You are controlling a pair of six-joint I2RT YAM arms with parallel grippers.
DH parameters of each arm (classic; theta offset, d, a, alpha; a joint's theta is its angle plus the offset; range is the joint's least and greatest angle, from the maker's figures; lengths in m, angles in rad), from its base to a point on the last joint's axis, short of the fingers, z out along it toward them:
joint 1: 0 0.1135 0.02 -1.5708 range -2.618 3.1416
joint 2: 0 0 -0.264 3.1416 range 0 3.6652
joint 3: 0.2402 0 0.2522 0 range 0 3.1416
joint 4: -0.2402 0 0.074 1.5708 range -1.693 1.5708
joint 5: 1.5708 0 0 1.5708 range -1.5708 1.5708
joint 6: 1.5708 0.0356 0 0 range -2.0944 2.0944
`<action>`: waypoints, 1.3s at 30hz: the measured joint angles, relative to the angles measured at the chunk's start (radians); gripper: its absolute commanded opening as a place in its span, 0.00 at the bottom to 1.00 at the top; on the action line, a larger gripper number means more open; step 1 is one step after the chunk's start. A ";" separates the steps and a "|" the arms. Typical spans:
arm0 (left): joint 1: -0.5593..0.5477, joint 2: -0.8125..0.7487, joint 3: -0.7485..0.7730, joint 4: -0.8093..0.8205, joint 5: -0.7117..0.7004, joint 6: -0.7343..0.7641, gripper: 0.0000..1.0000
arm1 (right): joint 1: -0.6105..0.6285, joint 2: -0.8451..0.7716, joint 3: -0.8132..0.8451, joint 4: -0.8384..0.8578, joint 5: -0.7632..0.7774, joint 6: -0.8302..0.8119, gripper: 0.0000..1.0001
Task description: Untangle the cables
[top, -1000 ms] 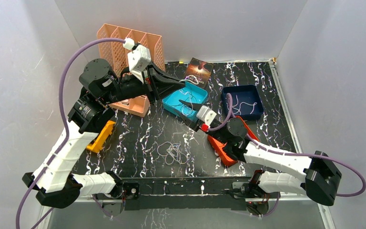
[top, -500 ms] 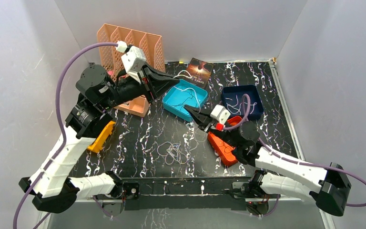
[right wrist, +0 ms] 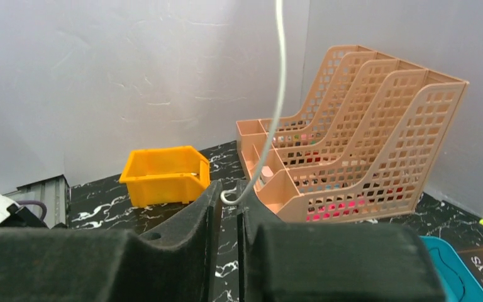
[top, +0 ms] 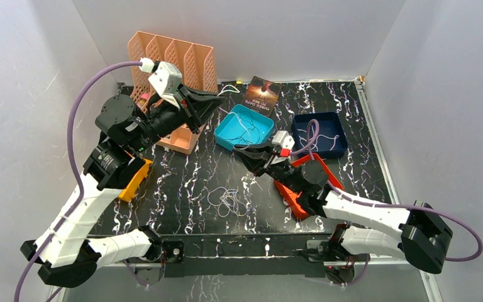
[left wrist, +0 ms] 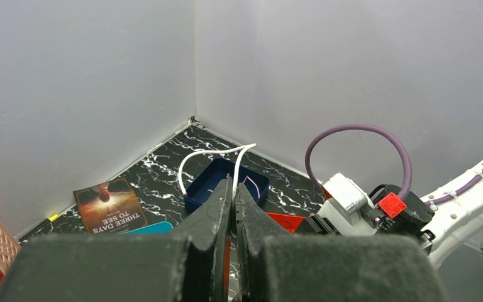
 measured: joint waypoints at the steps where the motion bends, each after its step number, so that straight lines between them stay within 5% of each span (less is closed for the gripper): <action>1: 0.000 0.005 0.001 0.000 0.000 -0.002 0.00 | 0.000 0.018 0.017 0.012 -0.003 0.000 0.24; 22: 0.000 0.010 0.006 0.000 0.002 -0.009 0.00 | 0.000 0.074 0.072 0.101 -0.030 0.027 0.36; 27: 0.000 0.010 0.006 0.000 0.002 -0.009 0.00 | 0.000 0.076 0.072 0.101 -0.031 0.030 0.35; 34: 0.000 0.010 0.006 0.000 0.002 -0.010 0.00 | 0.000 0.076 0.072 0.101 -0.030 0.029 0.20; 39: 0.000 0.010 0.006 0.000 0.002 -0.010 0.00 | 0.000 0.076 0.072 0.100 -0.030 0.030 0.29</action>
